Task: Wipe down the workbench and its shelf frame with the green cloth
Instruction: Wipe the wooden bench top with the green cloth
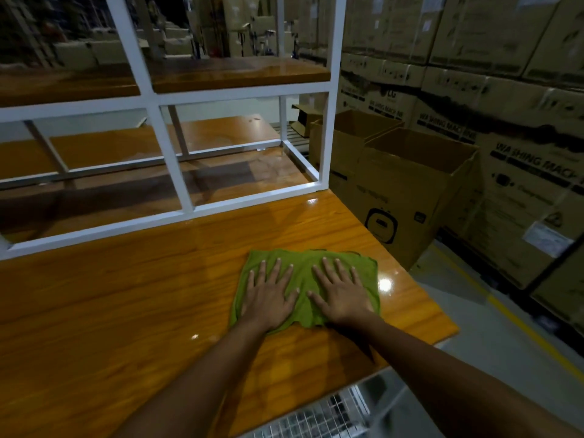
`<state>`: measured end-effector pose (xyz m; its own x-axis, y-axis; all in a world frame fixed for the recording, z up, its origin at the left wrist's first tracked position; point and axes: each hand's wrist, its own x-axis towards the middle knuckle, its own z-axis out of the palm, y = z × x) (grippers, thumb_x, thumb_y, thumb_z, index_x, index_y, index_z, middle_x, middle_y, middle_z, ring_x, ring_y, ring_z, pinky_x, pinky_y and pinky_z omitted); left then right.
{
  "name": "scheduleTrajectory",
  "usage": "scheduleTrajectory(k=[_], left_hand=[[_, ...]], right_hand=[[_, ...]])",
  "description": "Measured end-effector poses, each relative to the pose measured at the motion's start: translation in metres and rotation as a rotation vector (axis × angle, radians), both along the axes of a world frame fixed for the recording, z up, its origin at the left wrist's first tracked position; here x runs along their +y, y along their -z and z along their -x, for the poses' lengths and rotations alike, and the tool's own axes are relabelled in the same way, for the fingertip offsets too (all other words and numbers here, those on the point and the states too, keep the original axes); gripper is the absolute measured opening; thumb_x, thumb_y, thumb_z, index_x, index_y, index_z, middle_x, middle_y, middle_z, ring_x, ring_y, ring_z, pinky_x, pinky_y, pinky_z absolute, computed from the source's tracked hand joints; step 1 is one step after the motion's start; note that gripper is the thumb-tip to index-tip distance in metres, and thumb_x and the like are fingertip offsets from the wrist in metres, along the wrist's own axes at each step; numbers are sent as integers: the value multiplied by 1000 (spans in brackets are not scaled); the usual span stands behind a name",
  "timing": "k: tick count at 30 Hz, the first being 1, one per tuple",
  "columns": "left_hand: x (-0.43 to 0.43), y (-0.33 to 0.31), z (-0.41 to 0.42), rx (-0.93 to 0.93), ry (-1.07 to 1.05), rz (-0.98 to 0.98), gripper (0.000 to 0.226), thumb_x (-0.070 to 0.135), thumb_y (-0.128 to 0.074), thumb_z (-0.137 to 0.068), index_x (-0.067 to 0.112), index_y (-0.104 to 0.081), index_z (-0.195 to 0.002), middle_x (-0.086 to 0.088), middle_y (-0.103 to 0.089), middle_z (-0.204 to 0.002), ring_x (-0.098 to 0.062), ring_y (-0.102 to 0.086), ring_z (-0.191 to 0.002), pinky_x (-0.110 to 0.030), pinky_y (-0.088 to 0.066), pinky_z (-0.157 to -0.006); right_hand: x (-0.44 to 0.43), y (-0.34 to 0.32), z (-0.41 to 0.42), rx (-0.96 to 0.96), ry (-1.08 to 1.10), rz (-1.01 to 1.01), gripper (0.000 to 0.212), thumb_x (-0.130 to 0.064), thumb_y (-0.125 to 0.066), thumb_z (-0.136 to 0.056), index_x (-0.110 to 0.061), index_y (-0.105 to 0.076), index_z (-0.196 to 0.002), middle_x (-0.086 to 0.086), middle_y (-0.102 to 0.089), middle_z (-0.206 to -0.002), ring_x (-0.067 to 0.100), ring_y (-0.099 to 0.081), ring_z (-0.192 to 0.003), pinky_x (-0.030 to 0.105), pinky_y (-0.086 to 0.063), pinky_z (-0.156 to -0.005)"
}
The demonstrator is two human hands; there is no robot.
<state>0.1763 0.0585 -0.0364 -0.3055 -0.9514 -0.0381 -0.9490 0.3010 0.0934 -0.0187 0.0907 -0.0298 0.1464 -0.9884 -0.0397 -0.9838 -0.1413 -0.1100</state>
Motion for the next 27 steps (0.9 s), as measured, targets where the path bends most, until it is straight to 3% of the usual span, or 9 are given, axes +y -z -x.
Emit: scheduleTrajectory(k=[4, 7, 14, 19, 24, 27], left_hand=[[29, -1, -5, 0, 15, -34, 69, 68, -9, -91, 40, 0, -154, 3, 10, -163, -29, 11, -149, -53, 2, -119], [49, -3, -6, 1, 26, -56, 65, 65, -15, -95, 40, 2, -154, 3, 14, -162, -28, 15, -149, -52, 4, -119], [104, -6, 8, 25, 17, -46, 64, 58, -13, -98, 31, -2, -155, -4, 14, -162, -32, 14, -148, -54, 4, -119], [120, -7, 44, 35, -10, -28, 64, 55, -8, -97, 29, 1, -155, -8, 11, -163, -36, 12, -148, -56, 5, -117], [104, -10, 94, 92, 38, -5, 75, 57, 5, -87, 27, -5, -155, -10, 3, -163, -38, 6, -148, -56, 4, -116], [81, -10, 117, 91, 76, -25, 77, 56, 9, -84, 29, -2, -155, -8, 6, -163, -36, 10, -148, -53, 9, -115]], right_hand=[[32, 3, -13, -11, -2, 1, 87, -79, 17, -76, -41, 6, -154, -4, 14, -163, 23, 16, -150, 53, 5, -120], [52, 4, -22, 20, -16, -28, 74, -71, 8, -85, -44, 7, -153, -2, 16, -163, 25, 17, -149, 53, 6, -119], [102, 8, -18, -20, -34, 44, 69, -66, 6, -92, -39, -9, -154, 1, 0, -165, 27, 5, -151, 52, 3, -120], [113, 12, 10, -37, 25, 56, 59, -61, -13, -98, -41, -17, -154, -1, -10, -165, 26, -5, -152, 51, -2, -120], [101, 9, 54, -18, 108, 54, 69, -66, 9, -90, -44, -7, -154, -2, 2, -165, 25, 6, -151, 49, 3, -120], [85, 5, 69, -7, 179, 21, 67, -63, 8, -89, -43, 3, -154, -2, 10, -164, 24, 14, -150, 49, 7, -119]])
